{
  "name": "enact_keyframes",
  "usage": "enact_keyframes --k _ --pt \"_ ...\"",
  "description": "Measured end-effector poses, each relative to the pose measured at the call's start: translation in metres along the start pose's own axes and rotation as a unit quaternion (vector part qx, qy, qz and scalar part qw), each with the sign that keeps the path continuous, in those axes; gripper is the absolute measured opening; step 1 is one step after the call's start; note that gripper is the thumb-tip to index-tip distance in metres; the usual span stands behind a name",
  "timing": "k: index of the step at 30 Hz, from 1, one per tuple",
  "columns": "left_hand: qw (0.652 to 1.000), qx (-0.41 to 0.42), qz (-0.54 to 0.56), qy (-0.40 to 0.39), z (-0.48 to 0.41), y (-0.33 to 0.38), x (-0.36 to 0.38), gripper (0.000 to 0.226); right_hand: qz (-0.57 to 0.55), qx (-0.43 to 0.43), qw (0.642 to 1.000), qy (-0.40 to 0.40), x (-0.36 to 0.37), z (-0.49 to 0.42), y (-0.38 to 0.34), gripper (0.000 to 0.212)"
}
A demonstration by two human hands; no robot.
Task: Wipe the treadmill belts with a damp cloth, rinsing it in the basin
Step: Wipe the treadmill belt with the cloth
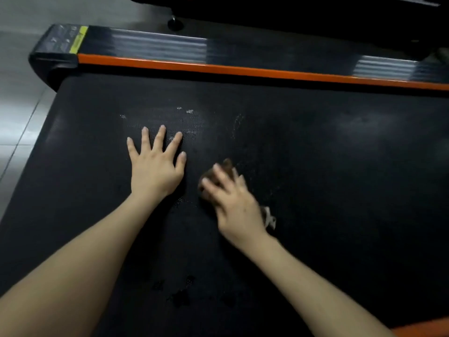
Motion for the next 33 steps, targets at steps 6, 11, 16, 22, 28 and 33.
enact_keyframes --k 6,11,16,22,28,33 --pt "1.000 0.011 0.007 -0.005 0.001 -0.002 0.000 0.054 0.038 0.075 0.996 0.003 -0.054 0.076 0.081 0.052" --pt "1.000 0.009 -0.003 -0.003 -0.001 0.000 -0.001 0.054 0.040 0.294 0.953 0.063 -0.065 0.074 0.110 0.046" --pt "1.000 0.005 0.006 -0.016 -0.001 -0.002 -0.002 0.054 -0.026 0.058 0.998 -0.026 -0.010 0.066 -0.004 0.048" --pt "0.995 0.055 0.082 0.010 0.049 -0.007 -0.030 0.047 0.029 -0.033 0.995 -0.085 -0.048 0.130 0.033 0.063" --pt "0.997 0.063 0.019 -0.042 0.125 -0.030 -0.024 0.065 -0.021 0.227 0.974 0.012 -0.075 0.133 0.074 0.053" --pt "0.998 0.048 -0.004 -0.047 0.140 -0.030 -0.015 0.051 -0.087 -0.080 0.978 -0.169 -0.024 0.135 -0.040 0.059"
Point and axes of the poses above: each hand's wrist, its own z-axis away from the middle knuckle, its own x-axis out of the palm, y = z × x, the point moved 5 cm from there along -z, towards the middle knuckle, and after that the axes turned 3 degrees about -x, right-handed, at the moved point
